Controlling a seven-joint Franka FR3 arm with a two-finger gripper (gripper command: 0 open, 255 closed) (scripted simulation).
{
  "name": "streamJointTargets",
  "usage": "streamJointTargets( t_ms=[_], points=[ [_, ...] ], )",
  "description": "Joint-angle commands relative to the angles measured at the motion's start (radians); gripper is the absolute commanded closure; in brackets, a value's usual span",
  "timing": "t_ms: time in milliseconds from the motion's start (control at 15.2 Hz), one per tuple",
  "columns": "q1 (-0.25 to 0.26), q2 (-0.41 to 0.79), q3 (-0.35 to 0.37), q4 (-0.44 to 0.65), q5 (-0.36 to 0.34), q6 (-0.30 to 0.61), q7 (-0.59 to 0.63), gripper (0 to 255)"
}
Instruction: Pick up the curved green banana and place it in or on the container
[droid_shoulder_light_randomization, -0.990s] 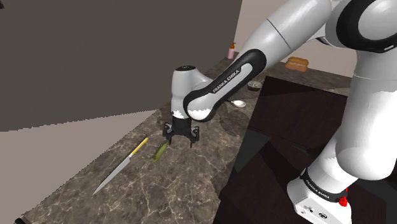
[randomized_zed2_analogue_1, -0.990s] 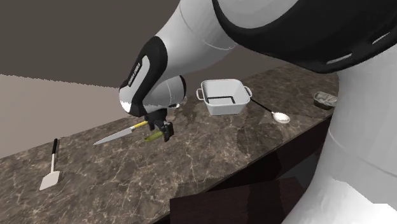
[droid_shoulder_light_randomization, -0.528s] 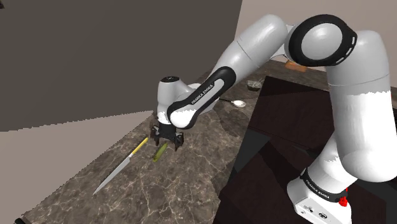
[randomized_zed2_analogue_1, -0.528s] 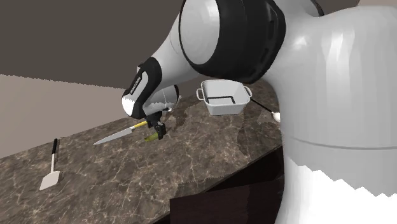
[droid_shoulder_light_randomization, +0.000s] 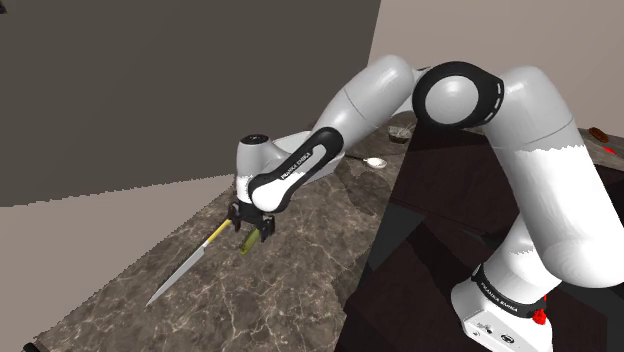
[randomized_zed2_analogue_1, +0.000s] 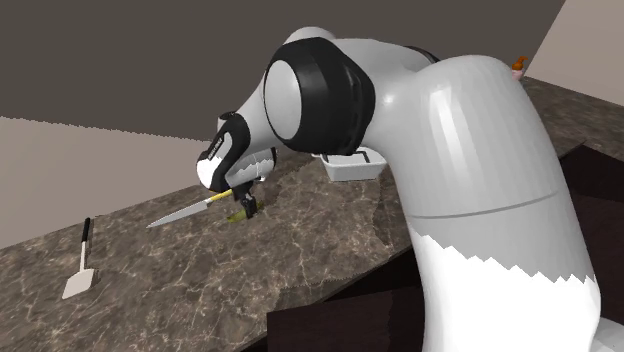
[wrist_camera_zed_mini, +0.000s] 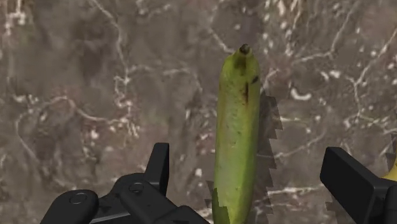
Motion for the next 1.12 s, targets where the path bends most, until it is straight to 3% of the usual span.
streamJointTargets(
  t_ms=[0,660,726,1056],
  points=[
    [0.005,0.023,-0.005,0.009,-0.004,0.015,0.003,0],
    [0.013,0.053,-0.011,0.024,-0.008,0.031,0.005,0],
    [0.013,0.053,-0.011,0.024,-0.008,0.031,0.005,255],
    [0.013,0.053,-0.011,0.024,-0.008,0.031,0.005,255]
  ],
)
